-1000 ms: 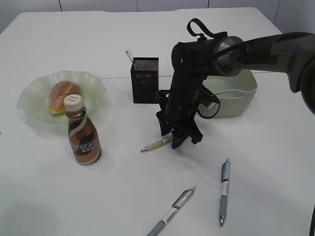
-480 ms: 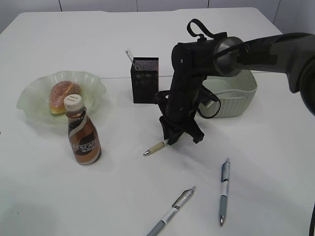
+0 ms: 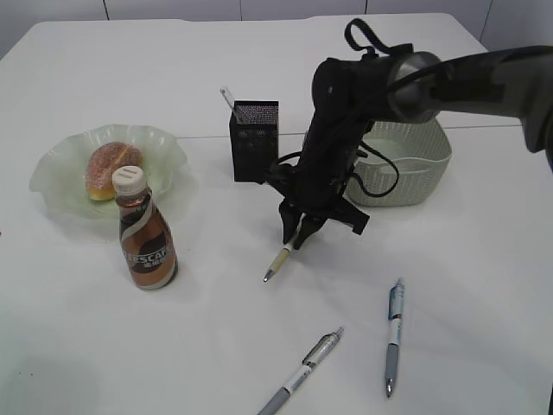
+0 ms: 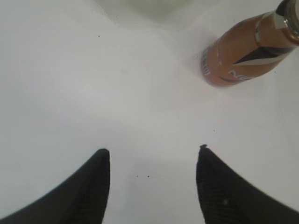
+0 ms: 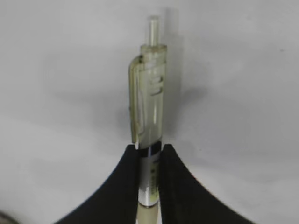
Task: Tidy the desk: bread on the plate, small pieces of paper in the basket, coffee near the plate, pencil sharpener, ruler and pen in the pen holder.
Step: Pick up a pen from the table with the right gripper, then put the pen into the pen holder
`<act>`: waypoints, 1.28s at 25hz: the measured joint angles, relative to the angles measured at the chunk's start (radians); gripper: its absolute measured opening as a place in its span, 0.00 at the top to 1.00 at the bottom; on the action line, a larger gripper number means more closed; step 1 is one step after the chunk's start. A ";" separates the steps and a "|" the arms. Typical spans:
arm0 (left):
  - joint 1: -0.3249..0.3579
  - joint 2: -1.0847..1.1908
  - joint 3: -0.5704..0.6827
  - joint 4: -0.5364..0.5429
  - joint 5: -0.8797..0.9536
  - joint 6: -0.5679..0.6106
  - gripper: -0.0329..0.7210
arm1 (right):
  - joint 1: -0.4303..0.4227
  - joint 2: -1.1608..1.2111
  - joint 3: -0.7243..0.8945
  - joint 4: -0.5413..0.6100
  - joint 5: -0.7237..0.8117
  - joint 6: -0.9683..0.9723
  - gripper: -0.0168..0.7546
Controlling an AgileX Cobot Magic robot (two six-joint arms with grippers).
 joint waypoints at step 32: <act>0.000 0.000 0.000 -0.050 0.084 0.000 0.38 | -0.160 -0.068 -0.283 0.703 -0.425 -1.575 0.90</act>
